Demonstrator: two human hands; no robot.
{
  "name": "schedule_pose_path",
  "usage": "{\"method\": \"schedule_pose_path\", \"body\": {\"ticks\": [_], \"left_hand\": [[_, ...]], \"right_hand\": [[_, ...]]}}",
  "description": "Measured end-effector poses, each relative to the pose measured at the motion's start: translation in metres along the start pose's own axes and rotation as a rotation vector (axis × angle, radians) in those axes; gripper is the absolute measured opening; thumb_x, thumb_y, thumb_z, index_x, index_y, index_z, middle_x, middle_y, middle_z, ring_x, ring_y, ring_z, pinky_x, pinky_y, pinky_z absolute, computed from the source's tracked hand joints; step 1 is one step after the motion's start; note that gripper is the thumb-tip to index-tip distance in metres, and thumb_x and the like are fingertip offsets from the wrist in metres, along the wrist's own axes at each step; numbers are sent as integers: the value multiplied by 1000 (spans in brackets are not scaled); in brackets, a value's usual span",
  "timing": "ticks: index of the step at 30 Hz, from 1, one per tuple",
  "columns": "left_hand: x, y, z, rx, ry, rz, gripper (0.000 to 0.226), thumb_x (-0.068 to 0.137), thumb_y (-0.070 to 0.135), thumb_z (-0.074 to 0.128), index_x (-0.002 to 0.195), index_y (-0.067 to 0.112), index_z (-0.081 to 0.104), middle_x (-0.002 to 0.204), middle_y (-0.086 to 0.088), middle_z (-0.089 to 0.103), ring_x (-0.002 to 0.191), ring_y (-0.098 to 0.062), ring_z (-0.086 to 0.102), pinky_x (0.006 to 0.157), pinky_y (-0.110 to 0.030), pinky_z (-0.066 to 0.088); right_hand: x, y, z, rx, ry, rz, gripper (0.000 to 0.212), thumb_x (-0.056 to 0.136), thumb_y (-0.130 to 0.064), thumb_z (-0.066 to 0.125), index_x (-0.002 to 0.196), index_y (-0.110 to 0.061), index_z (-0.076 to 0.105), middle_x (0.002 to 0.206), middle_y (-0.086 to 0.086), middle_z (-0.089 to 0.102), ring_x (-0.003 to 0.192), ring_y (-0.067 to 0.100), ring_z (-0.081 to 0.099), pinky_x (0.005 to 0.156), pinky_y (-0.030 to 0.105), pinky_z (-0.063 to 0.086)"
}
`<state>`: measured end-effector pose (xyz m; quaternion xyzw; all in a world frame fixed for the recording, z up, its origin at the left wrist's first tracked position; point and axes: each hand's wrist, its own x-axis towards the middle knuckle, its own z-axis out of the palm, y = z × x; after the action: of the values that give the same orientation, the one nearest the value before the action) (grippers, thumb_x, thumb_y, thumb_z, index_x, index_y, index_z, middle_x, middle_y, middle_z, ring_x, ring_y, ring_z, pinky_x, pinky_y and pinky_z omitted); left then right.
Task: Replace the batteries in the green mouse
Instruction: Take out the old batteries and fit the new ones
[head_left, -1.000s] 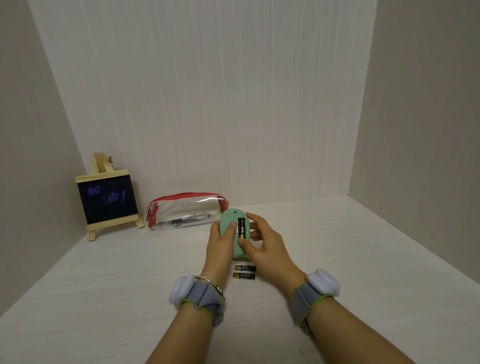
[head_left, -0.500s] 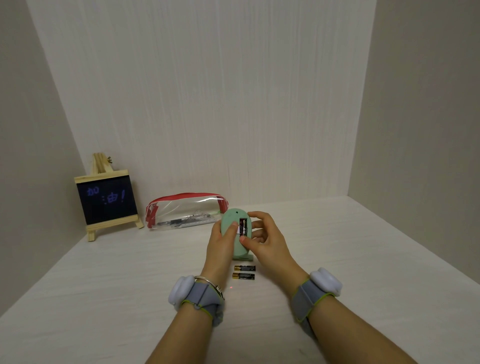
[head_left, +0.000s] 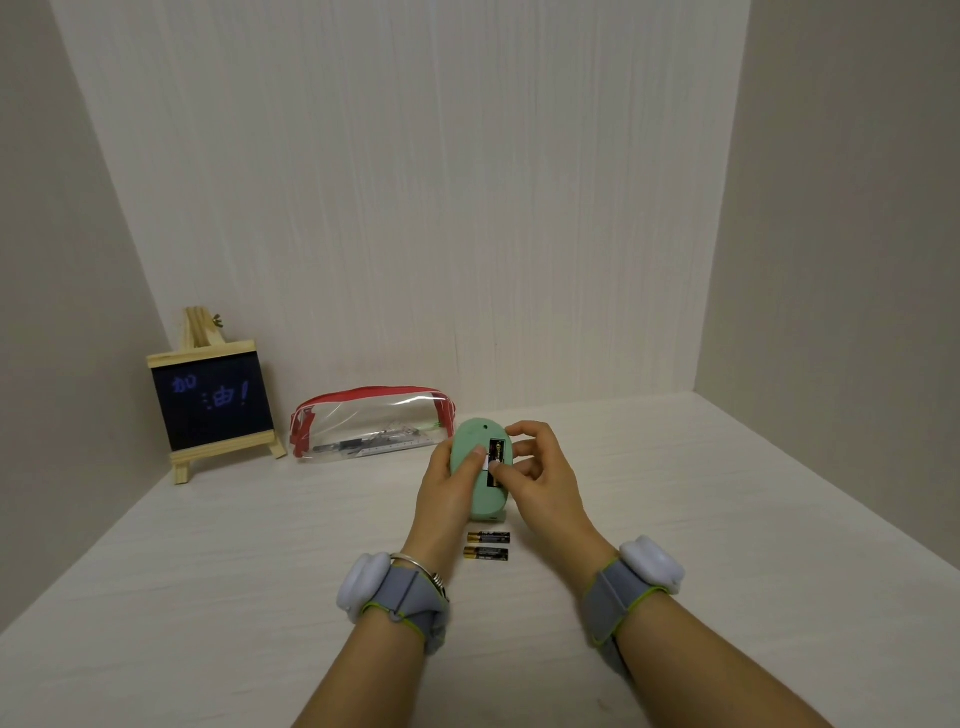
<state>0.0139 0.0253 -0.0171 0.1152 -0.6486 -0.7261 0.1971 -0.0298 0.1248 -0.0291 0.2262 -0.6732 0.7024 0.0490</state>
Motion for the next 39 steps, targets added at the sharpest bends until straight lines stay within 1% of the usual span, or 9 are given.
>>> {"method": "schedule_pose_path", "body": {"ticks": [3,13,15,17,19,22,24,32,39], "left_hand": [[-1,0,0,7,-6,8,20,94,23,54,113,29,53,116,-11,63,106,-32,64,90,-55,53],[0,-2,0,33,-6,32,27,92,25,57,119,23,56,117,-10,63,104,-30,64,86,-56,55],[1,-2,-1,47,24,49,30,92,26,57,122,23,54,119,-8,62,105,-28,63,88,-53,55],[4,-3,-4,50,76,69,30,92,27,56,122,24,52,120,-7,61,106,-27,62,90,-49,54],[5,-3,-7,40,132,91,26,93,28,56,118,27,51,119,-5,61,105,-25,61,91,-47,54],[7,-3,-10,26,192,106,23,93,28,55,116,29,49,115,-3,60,104,-23,60,92,-43,53],[7,-4,-10,32,206,110,24,93,27,55,116,29,48,115,-2,58,105,-23,59,93,-43,52],[8,-5,-9,45,192,86,26,93,28,55,118,29,48,118,-2,58,109,-25,59,96,-47,51],[9,-6,-8,41,195,58,38,93,30,55,129,22,49,124,-8,59,111,-27,60,95,-48,52]], "right_hand": [[0,0,1,-13,9,3,27,83,-12,65,101,-27,52,87,-2,59,57,-3,56,55,16,50],[1,1,0,-44,29,19,15,91,-19,55,104,-24,61,96,-4,62,76,12,58,63,10,49],[3,3,1,-83,41,15,20,96,-24,46,110,-22,61,104,-4,64,89,14,61,74,13,49],[5,7,0,-176,70,39,30,97,-29,41,122,-21,55,117,-1,60,101,16,59,88,24,47],[7,13,-3,-354,64,40,35,95,-27,46,129,-19,51,120,1,57,102,15,55,91,27,44],[8,24,-5,-651,-43,20,34,90,-27,53,123,-19,58,125,4,57,117,21,48,96,30,39],[8,28,-5,-738,-96,47,34,87,-32,56,118,-20,62,127,4,57,124,24,42,99,30,36],[6,30,-7,-853,-191,106,41,83,-43,62,115,-20,65,131,4,57,130,25,36,103,29,35],[5,27,-6,-871,-201,146,31,87,-32,56,115,-20,65,125,3,60,127,27,35,100,30,36]]}}
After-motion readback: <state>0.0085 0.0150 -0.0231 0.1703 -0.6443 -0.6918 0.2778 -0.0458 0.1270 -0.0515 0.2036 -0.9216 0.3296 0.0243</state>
